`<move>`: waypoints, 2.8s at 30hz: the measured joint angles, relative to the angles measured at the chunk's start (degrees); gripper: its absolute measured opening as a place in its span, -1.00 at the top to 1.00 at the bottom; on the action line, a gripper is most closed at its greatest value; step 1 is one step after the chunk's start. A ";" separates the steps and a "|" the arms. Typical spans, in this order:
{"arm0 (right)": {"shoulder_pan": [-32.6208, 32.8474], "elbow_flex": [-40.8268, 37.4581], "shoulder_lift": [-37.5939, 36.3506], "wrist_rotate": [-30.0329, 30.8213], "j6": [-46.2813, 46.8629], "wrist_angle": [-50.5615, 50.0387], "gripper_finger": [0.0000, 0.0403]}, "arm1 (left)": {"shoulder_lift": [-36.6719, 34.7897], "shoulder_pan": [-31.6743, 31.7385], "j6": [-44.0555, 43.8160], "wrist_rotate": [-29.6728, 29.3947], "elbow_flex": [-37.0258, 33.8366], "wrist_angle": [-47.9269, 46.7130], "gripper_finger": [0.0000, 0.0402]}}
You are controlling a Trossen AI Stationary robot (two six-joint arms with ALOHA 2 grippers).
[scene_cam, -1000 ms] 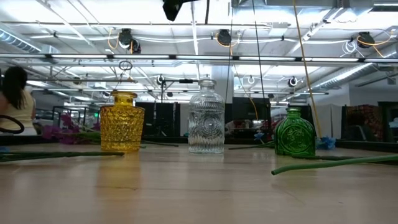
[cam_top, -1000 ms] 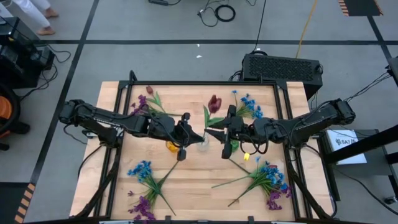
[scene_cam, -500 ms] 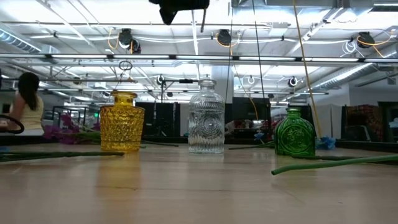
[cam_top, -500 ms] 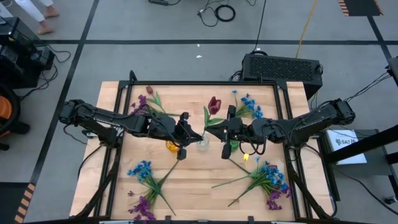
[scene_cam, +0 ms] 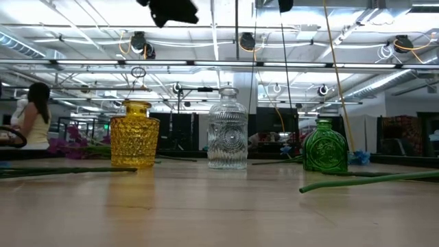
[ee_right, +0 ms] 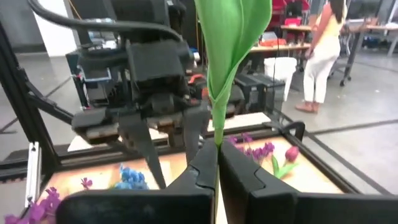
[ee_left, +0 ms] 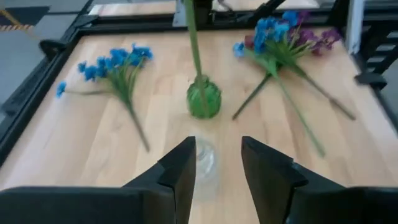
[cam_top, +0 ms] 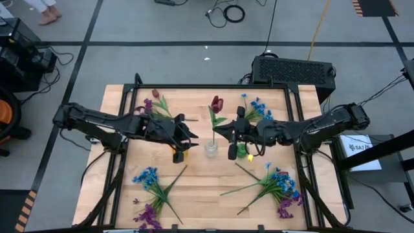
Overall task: Sort flowers into vase by color
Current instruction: Put the top right red tulip into the transparent vase
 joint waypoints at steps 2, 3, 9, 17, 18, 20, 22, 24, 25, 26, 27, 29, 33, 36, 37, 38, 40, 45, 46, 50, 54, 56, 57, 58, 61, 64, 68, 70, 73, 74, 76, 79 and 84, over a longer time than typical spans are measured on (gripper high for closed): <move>0.02 0.00 -0.37 -0.01 0.76 -1.28 1.00 | -1.41 0.00 -1.21 -2.46 0.00 -3.22 0.32; 0.02 0.00 -0.47 -0.02 1.23 -1.13 1.00 | -2.33 -0.02 -1.35 -4.07 0.00 -4.21 0.32; -0.10 0.00 -0.54 -0.09 1.29 -1.72 1.00 | -5.71 -0.07 -4.25 -13.30 0.00 -10.93 0.32; -0.59 -0.04 -9.10 0.08 0.28 -7.15 1.00 | -5.85 -0.07 -8.35 -15.39 -1.84 -14.95 0.32; -0.94 -0.04 -10.82 0.03 0.18 -7.49 1.00 | -5.84 -0.07 -8.72 -15.39 -2.13 -14.81 0.32; -1.68 -0.04 -14.42 0.04 -0.17 -8.56 1.00 | -5.84 -0.05 -8.86 -15.39 -2.65 -13.91 0.32; -2.25 0.00 -17.07 0.04 0.00 -9.65 1.00 | -5.65 -0.07 -8.92 -15.35 -2.96 -12.22 0.32; -2.33 -1.34 -18.23 -0.15 0.60 -8.18 1.00 | -5.35 -0.14 -10.42 -14.95 -3.20 -11.10 0.32; -2.29 -2.77 -18.37 -0.35 0.95 -6.21 1.00 | -5.27 -0.11 -11.53 -14.88 -3.33 -10.22 0.32; -2.31 -4.22 -18.28 -0.87 1.58 -3.55 1.00 | -5.23 -0.11 -12.84 -14.60 -3.38 -9.31 0.32; -2.56 -5.48 -17.78 -2.05 2.48 -0.73 1.00 | -4.99 -0.11 -14.14 -14.20 -3.39 -8.40 0.32; -4.16 -7.15 -16.37 -3.63 4.81 2.02 1.00 | -4.25 -0.11 -14.89 -13.32 -3.39 -6.40 0.32; -7.43 -7.57 -13.26 -6.15 10.96 4.09 1.00 | -3.12 -0.11 -14.38 -12.78 -3.45 -4.55 0.32; -7.88 -7.82 -8.55 -8.04 11.75 6.24 1.00 | -2.29 -0.04 -13.04 -12.66 -3.48 -4.63 0.32; -7.85 -8.00 -7.26 -8.13 11.37 7.39 1.00 | -2.09 -0.06 -12.84 -12.66 -3.48 -4.69 0.32; -7.85 -7.99 -6.03 -8.16 11.26 9.66 1.00 | -2.00 -0.04 -12.81 -12.63 -3.48 -4.97 0.32; -8.21 -7.63 -4.32 -8.82 11.22 12.85 1.00 | -1.92 -0.06 -12.80 -12.61 -3.48 -5.50 0.32; -7.82 -7.93 -0.77 -9.52 10.17 11.43 1.00 | -1.95 -0.06 -12.15 -12.59 -3.48 -6.26 0.32; -7.53 -7.93 -0.68 -9.40 9.43 12.26 1.00 | -1.95 -0.06 -11.48 -12.59 -3.48 -6.13 0.32; -7.56 -7.66 -0.74 -9.43 9.58 10.43 1.00 | -1.95 0.06 -9.75 -12.63 -3.48 -6.08 0.32; -7.55 -7.83 -0.17 -9.10 9.71 9.06 1.00 | -1.95 0.44 -9.77 -13.00 -3.48 -5.61 0.32; -7.50 -7.76 -0.10 -9.27 9.83 9.29 1.00 | -1.95 0.46 -9.81 -13.05 -3.48 -5.57 0.32; -7.55 -7.76 0.00 -9.22 9.82 9.26 1.00 | -1.95 0.46 -9.77 -13.07 -3.48 -5.55 0.32; -7.58 -7.76 0.24 -9.02 9.82 9.30 1.00 | -1.95 0.45 -9.77 -13.09 -3.48 -5.52 0.32; -7.61 -7.76 0.70 -7.89 9.77 9.25 1.00 | -1.95 0.44 -9.82 -13.19 -3.48 -5.51 0.32; -7.84 -7.69 1.50 -7.47 9.58 10.09 1.00 | -1.95 0.44 -9.80 -13.40 -3.48 -5.49 0.32; -8.28 -7.72 2.40 -7.43 9.70 10.58 1.00 | -1.95 0.44 -9.80 -13.42 -3.48 -5.47 0.32; -8.35 -7.72 2.56 -7.43 9.71 10.38 1.00 | -1.95 0.44 -9.80 -13.44 -3.48 -5.45 0.32; -8.66 -7.72 3.46 -7.43 9.65 10.72 1.00 | -1.95 0.44 -9.77 -13.44 -3.48 -5.45 0.32; -8.68 -7.72 3.59 -7.43 9.67 10.25 1.00 | -1.95 0.42 -9.77 -13.44 -3.48 -5.47 0.32; -8.87 -7.73 4.25 -7.41 9.78 10.83 1.00 | -1.95 0.44 -9.77 -13.44 -3.48 -5.46 0.32; -8.98 -7.72 4.68 -7.41 9.80 10.77 1.00 | -1.95 0.44 -9.75 -13.44 -3.48 -5.50 0.32; -9.33 -7.72 6.93 -7.35 10.27 11.61 1.00 | -1.95 0.44 -9.75 -13.44 -3.48 -5.55 0.32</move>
